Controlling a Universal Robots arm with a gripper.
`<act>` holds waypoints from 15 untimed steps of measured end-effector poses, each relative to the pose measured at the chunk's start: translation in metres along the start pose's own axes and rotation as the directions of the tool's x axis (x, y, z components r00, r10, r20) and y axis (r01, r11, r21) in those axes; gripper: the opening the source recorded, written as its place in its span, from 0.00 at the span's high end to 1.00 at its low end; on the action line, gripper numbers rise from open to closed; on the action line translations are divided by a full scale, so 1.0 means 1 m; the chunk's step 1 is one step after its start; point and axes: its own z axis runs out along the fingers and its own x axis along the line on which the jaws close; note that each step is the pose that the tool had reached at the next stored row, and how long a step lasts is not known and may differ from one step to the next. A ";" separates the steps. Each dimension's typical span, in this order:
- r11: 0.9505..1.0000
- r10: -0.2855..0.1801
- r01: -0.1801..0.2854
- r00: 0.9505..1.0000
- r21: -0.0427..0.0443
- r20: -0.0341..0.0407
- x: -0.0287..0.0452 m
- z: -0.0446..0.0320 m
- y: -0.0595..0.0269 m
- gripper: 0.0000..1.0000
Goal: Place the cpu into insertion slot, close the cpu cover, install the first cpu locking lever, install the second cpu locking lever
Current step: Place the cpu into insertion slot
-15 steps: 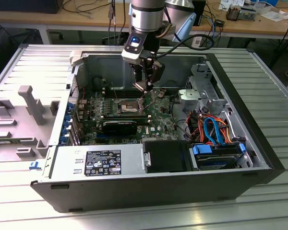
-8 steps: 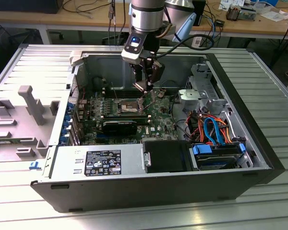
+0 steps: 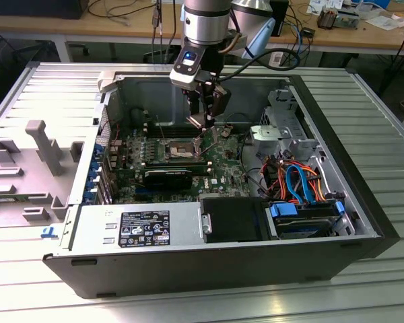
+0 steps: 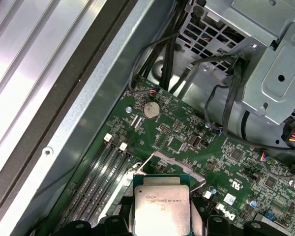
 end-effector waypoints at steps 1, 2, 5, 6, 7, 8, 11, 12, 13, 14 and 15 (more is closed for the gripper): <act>1.000 0.001 -0.001 1.000 0.000 0.000 0.0000 0.0000 0.0000 0.46; 1.000 0.002 -0.002 1.000 0.000 0.000 0.0000 0.0000 0.0000 0.46; 1.000 0.006 -0.006 1.000 0.000 0.000 0.0000 0.0000 0.0000 0.46; 1.000 0.008 -0.008 1.000 0.001 0.000 0.0000 0.0000 0.0000 0.46; 1.000 0.009 -0.009 1.000 0.001 0.000 0.0000 0.0000 0.0000 0.46; 1.000 0.011 -0.011 1.000 0.001 0.000 0.0000 0.0000 0.0000 0.46; 1.000 0.015 -0.015 1.000 0.001 -0.001 0.0000 0.0001 0.0000 0.46; 1.000 0.016 -0.016 1.000 0.001 -0.001 0.0000 0.0001 0.0000 0.46; 1.000 0.017 -0.017 1.000 0.001 -0.001 0.0000 0.0001 0.0000 0.46; 1.000 0.018 -0.018 1.000 0.001 -0.001 0.0000 0.0000 0.0000 0.46; 1.000 0.019 -0.019 1.000 0.001 -0.001 0.0000 0.0000 0.0000 0.46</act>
